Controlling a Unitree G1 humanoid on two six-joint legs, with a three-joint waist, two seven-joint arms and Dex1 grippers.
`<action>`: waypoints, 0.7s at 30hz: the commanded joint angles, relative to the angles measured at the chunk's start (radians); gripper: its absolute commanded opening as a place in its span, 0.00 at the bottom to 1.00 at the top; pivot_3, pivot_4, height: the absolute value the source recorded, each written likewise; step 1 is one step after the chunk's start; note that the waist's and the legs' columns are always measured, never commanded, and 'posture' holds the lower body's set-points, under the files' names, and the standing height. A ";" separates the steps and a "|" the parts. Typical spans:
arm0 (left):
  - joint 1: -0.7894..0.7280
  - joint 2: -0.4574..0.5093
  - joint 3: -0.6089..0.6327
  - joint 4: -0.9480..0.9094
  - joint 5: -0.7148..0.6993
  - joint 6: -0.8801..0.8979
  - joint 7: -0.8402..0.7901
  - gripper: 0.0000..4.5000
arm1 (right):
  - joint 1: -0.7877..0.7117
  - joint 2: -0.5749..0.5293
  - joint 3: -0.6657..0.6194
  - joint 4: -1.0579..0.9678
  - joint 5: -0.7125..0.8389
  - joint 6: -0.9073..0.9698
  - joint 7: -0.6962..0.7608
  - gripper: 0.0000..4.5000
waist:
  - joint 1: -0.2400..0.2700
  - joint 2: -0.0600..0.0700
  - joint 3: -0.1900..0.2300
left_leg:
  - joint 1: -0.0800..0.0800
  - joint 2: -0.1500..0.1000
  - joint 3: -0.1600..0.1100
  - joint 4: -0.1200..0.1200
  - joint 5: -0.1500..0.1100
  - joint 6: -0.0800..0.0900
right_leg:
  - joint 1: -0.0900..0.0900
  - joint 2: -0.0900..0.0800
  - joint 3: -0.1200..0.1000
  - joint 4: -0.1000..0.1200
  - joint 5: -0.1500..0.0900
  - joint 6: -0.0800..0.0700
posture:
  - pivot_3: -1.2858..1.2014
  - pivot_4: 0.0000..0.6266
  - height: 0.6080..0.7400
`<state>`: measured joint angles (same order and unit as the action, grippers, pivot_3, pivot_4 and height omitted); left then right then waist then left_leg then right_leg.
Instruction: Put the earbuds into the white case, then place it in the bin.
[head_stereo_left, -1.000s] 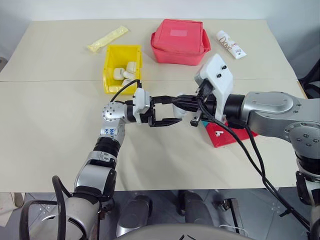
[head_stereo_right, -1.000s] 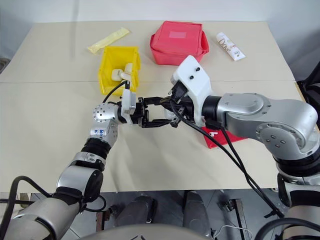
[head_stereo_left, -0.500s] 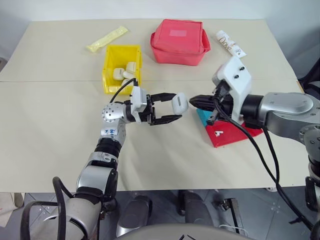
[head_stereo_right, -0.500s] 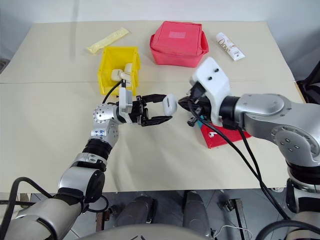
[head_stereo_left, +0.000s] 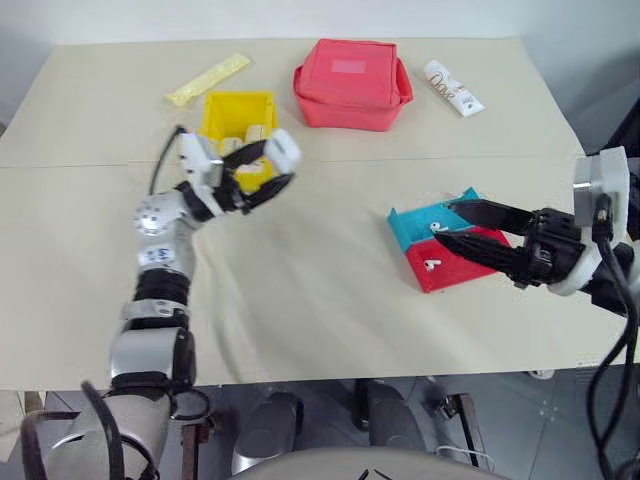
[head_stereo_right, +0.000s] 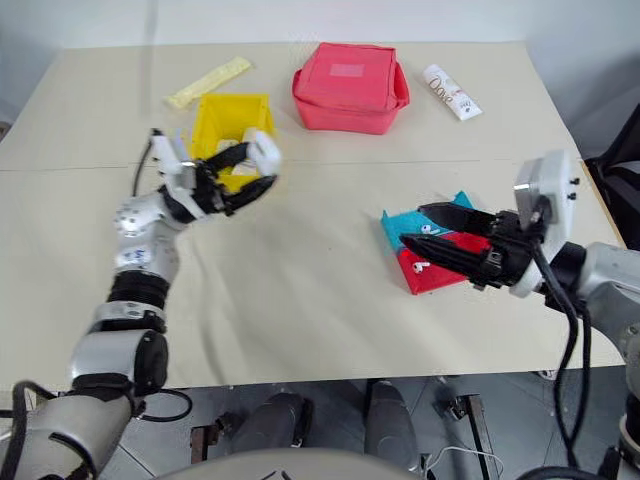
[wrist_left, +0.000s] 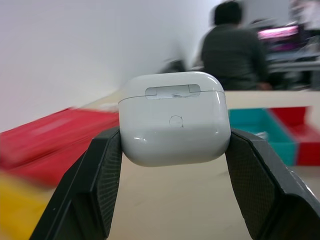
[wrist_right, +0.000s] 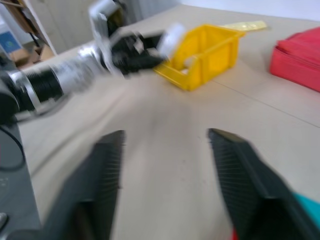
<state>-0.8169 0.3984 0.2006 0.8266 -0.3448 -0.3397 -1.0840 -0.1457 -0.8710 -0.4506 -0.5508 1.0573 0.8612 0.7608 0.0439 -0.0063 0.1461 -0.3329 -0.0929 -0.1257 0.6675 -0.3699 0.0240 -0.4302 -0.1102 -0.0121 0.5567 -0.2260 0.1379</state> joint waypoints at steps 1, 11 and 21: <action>-0.070 0.029 0.011 0.072 0.040 0.004 0.097 0.61 | -0.004 -0.014 -0.021 0.018 -0.042 -0.065 0.033 0.91 | 0.006 0.000 0.000 | 0.000 -0.001 0.000 0.000 0.000 0.000 | 0.000 0.000 0.000 0.000 0.000 0.000 | 0.52 0.24 1.00; -0.207 0.063 -0.023 0.300 0.176 0.022 0.309 0.61 | -0.025 -0.004 0.017 0.015 -0.069 -0.079 0.010 0.99 | 0.010 -0.001 0.001 | -0.001 -0.002 -0.001 0.001 0.000 0.001 | 0.000 -0.002 -0.001 0.000 0.000 0.000 | 0.52 0.24 1.00; -0.133 0.119 0.002 0.186 0.118 -0.066 0.034 0.99 | -0.018 -0.062 -0.003 0.055 -0.088 -0.089 0.081 1.00 | 0.004 -0.001 0.001 | -0.001 -0.001 0.000 0.000 0.000 0.000 | 0.000 -0.002 -0.001 0.000 0.000 0.000 | 0.52 0.24 1.00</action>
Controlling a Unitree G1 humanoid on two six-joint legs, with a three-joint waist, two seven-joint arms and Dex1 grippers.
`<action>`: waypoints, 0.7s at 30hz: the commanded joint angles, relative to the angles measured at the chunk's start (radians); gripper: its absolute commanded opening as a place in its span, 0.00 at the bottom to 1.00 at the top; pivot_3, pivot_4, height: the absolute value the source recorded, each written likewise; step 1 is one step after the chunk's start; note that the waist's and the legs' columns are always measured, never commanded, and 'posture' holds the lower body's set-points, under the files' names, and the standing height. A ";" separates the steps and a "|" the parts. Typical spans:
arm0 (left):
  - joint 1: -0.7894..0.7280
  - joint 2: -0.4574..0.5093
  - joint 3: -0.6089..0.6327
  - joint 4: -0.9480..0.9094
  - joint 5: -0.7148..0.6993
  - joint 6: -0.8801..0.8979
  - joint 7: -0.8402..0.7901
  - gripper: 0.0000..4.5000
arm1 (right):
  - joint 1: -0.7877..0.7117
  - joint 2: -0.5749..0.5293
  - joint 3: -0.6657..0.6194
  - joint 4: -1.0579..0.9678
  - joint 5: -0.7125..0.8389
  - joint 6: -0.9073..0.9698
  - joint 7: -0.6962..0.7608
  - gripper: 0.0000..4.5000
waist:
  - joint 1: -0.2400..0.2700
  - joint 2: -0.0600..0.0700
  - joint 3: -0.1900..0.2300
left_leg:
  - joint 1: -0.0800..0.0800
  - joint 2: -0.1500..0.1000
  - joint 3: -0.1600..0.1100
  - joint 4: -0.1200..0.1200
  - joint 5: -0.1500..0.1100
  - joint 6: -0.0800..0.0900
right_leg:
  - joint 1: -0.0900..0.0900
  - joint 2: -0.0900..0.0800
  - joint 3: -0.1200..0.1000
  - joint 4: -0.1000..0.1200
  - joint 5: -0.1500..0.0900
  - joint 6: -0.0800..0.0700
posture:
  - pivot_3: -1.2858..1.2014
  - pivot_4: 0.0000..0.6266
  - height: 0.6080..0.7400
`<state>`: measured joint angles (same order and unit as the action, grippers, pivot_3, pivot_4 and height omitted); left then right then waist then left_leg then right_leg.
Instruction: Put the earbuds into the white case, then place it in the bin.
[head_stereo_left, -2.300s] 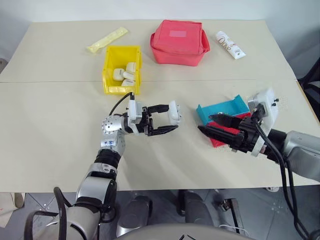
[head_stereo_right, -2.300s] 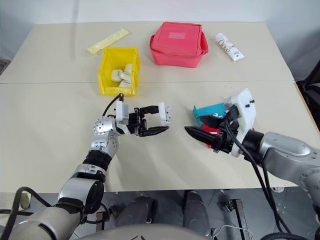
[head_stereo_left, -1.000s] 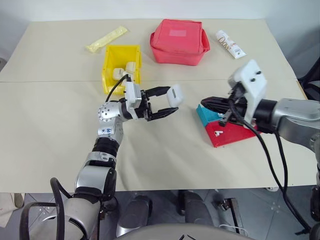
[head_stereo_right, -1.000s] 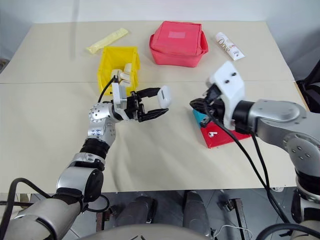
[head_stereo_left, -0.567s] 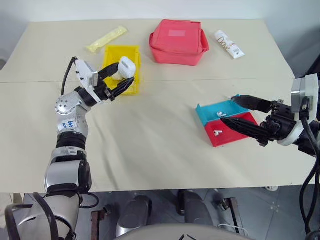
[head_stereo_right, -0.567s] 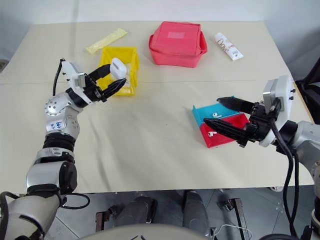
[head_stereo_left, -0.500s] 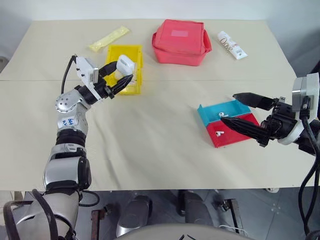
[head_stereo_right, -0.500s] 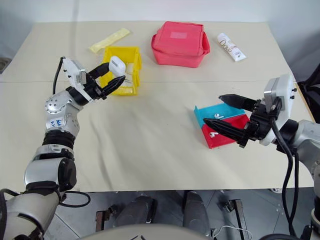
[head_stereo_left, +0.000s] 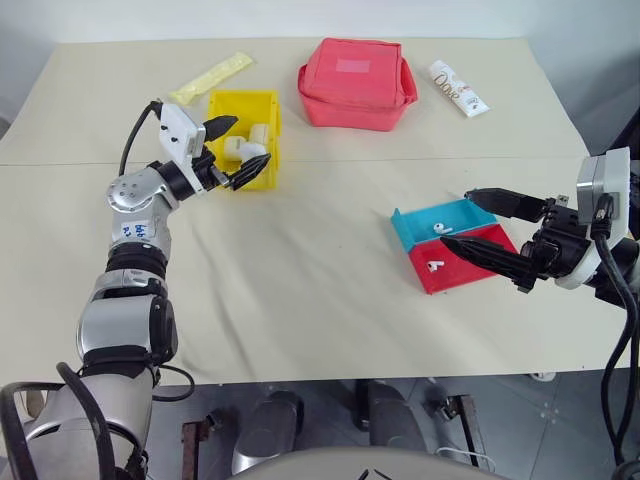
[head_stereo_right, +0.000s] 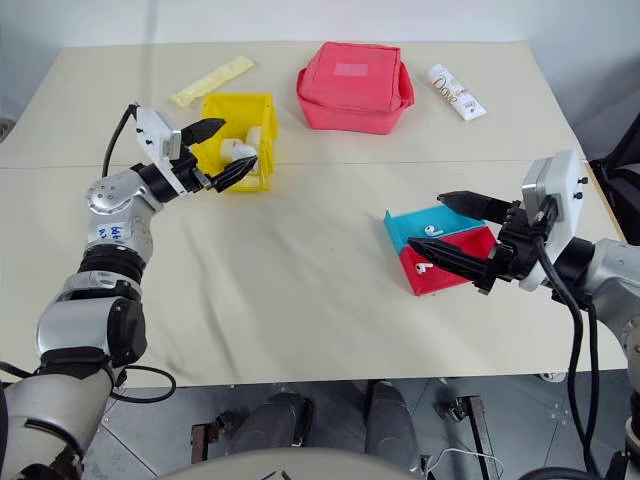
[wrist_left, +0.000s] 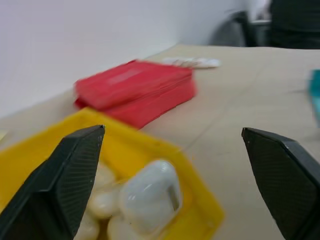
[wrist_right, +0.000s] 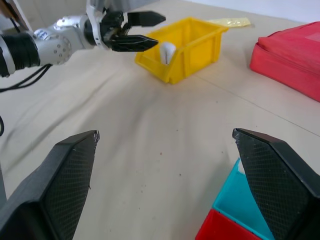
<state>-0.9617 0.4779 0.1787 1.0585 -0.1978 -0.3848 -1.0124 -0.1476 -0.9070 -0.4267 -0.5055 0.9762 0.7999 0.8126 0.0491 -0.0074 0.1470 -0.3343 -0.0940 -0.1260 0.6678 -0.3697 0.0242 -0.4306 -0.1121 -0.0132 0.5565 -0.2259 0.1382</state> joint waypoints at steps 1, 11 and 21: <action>0.022 0.049 0.031 -0.058 -0.037 -0.020 -0.044 0.99 | -0.023 -0.034 -0.020 0.020 -0.013 -0.030 0.044 1.00 | -0.001 0.000 0.000 | 0.000 0.000 0.000 0.000 0.000 0.000 | 0.000 0.000 0.000 0.000 0.000 0.000 | 0.52 0.24 1.00; 0.258 0.166 0.071 -0.385 -0.117 0.160 -0.087 0.99 | -0.067 -0.089 0.031 0.155 -0.102 -0.086 0.194 1.00 | 0.000 0.000 0.000 | 0.000 0.000 0.000 0.000 0.000 0.000 | 0.000 0.000 0.000 0.000 0.000 0.000 | 0.52 0.24 1.00; 0.606 0.373 0.191 -0.638 -0.287 0.387 -0.286 0.99 | 0.079 -0.193 0.031 0.251 -0.211 -0.148 0.433 1.00 | -0.005 0.002 0.001 | 0.001 0.001 0.000 -0.001 -0.001 0.000 | 0.000 -0.001 0.001 0.001 -0.001 -0.003 | 0.52 0.24 1.00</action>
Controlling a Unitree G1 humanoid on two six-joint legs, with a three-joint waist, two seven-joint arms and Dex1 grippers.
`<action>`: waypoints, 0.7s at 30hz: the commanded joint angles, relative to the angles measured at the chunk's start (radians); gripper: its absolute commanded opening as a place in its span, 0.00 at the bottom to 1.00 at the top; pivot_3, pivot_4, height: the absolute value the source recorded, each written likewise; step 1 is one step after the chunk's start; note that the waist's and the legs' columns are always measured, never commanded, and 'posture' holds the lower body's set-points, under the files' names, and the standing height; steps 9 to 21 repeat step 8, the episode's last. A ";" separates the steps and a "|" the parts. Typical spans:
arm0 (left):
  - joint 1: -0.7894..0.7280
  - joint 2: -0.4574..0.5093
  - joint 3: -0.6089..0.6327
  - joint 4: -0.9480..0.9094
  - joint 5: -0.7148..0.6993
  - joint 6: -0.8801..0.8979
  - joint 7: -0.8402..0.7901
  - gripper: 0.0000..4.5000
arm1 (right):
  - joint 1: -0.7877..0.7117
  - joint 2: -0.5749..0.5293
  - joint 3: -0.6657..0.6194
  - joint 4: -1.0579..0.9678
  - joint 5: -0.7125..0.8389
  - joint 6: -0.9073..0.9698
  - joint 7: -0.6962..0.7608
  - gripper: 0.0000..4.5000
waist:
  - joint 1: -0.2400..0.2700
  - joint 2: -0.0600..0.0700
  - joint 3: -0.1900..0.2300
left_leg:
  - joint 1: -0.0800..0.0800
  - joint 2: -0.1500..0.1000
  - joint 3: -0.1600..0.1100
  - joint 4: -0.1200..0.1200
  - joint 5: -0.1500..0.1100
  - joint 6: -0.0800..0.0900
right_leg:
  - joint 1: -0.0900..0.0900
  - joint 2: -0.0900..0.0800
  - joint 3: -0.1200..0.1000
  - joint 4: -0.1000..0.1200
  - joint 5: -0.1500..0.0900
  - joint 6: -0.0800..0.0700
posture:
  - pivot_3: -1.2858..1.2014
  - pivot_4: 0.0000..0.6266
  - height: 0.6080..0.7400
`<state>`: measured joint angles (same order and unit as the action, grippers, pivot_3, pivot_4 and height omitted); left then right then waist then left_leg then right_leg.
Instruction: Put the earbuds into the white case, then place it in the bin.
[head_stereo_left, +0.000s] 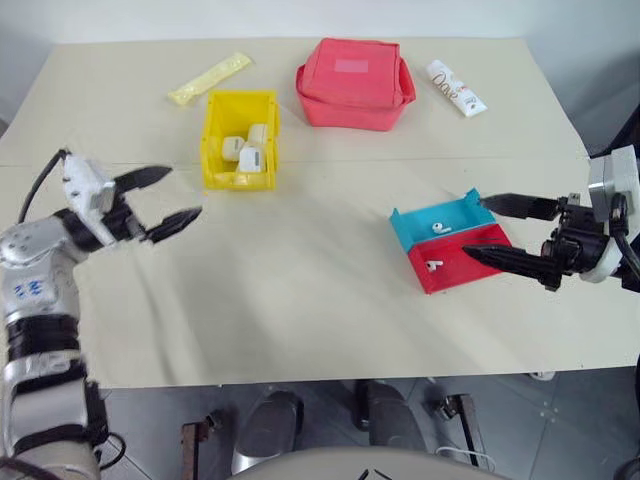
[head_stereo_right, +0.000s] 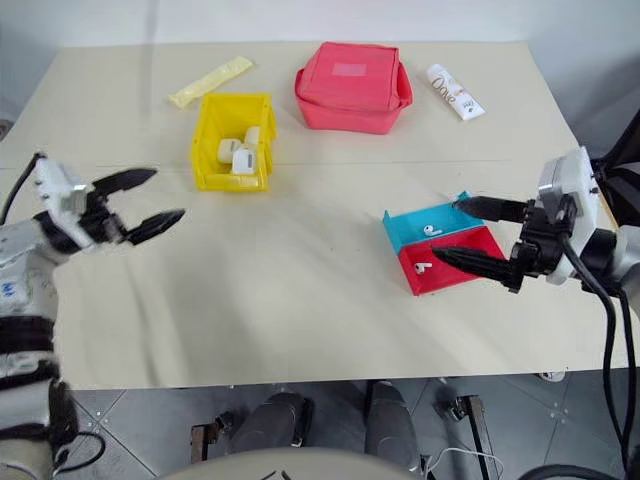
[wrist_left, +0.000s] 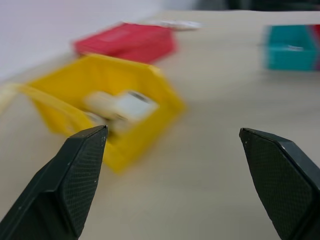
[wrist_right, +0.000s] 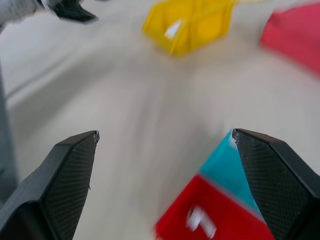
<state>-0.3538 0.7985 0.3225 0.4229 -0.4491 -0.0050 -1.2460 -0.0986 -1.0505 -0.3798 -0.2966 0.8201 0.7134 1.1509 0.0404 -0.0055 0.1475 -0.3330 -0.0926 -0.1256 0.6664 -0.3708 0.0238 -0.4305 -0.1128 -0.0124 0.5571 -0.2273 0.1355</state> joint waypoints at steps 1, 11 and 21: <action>-0.005 0.065 0.047 0.019 -0.028 0.007 -0.056 0.99 | 0.040 -0.062 -0.007 0.068 -0.078 -0.083 0.123 1.00 | 0.010 0.000 0.000 | 0.000 0.000 0.000 0.001 0.000 0.000 | 0.000 0.000 -0.001 0.000 0.000 0.000 | 0.52 0.24 1.00; -0.036 0.087 0.044 0.066 -0.020 0.006 -0.069 0.99 | -0.020 -0.056 0.019 0.202 -0.122 -0.132 0.186 1.00 | 0.012 0.003 0.000 | 0.001 -0.001 0.000 0.000 0.000 0.000 | 0.001 0.000 -0.001 0.000 0.001 0.000 | 0.52 0.24 1.00; -0.036 0.087 0.044 0.066 -0.020 0.006 -0.069 0.99 | -0.020 -0.056 0.019 0.202 -0.122 -0.132 0.186 1.00 | 0.012 0.003 0.000 | 0.001 -0.001 0.000 0.000 0.000 0.000 | 0.001 0.000 -0.001 0.000 0.001 0.000 | 0.52 0.24 1.00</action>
